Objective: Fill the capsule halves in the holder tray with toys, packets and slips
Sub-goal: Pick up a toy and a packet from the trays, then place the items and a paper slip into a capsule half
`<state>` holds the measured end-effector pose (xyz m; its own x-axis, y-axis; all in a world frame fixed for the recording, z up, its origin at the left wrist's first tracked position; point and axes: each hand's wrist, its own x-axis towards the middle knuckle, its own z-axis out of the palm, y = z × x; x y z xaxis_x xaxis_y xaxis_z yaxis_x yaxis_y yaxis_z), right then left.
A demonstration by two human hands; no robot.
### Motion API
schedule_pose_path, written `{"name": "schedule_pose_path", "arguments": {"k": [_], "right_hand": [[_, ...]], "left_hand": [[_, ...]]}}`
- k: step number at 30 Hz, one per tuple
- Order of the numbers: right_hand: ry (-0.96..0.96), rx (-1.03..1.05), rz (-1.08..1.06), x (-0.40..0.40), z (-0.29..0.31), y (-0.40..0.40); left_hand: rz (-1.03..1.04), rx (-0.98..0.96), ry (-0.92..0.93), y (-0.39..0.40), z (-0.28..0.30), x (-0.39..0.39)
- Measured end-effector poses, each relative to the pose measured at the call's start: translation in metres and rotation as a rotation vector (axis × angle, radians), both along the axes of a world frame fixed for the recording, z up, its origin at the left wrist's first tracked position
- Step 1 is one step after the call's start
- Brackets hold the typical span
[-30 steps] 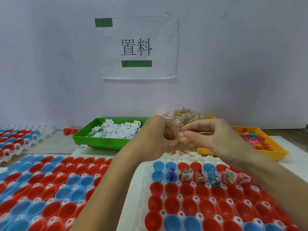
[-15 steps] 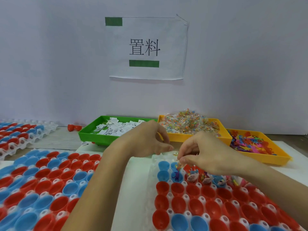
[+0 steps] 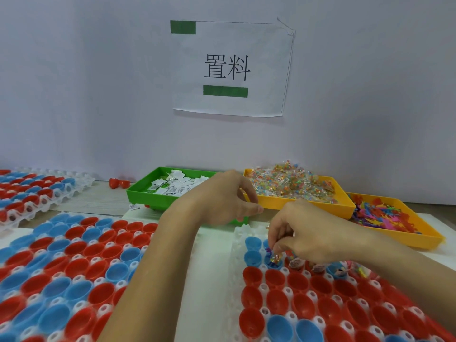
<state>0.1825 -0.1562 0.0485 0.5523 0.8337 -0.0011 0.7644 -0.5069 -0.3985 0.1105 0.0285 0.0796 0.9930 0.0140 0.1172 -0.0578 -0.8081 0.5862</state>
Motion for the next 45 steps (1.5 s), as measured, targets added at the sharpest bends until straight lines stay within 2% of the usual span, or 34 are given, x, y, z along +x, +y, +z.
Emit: {"name": "schedule_pose_path", "arguments": {"k": [13,24,28,33,39,45], "right_hand": [[-0.190,-0.031,0.068,-0.005,-0.010,0.005],[-0.185,0.048,0.110,0.000,-0.002,-0.005],[-0.156,0.138,0.076,0.010,0.016,0.007],[-0.215,0.196,-0.013,0.042,0.029,0.061],[-0.277,0.025,-0.129,0.078,0.021,0.131],[-0.420,-0.317,-0.311,0.091,0.002,0.159]], "left_hand": [[-0.009,0.005,0.005,-0.001,-0.002,0.002],[0.010,0.037,0.047,-0.002,-0.003,0.001],[0.098,0.049,-0.021,0.010,0.004,-0.004],[0.277,0.066,-0.108,0.034,0.014,-0.017],[0.369,0.053,-0.092,0.049,0.015,-0.028],[0.381,0.026,-0.104,0.054,0.014,-0.029]]}}
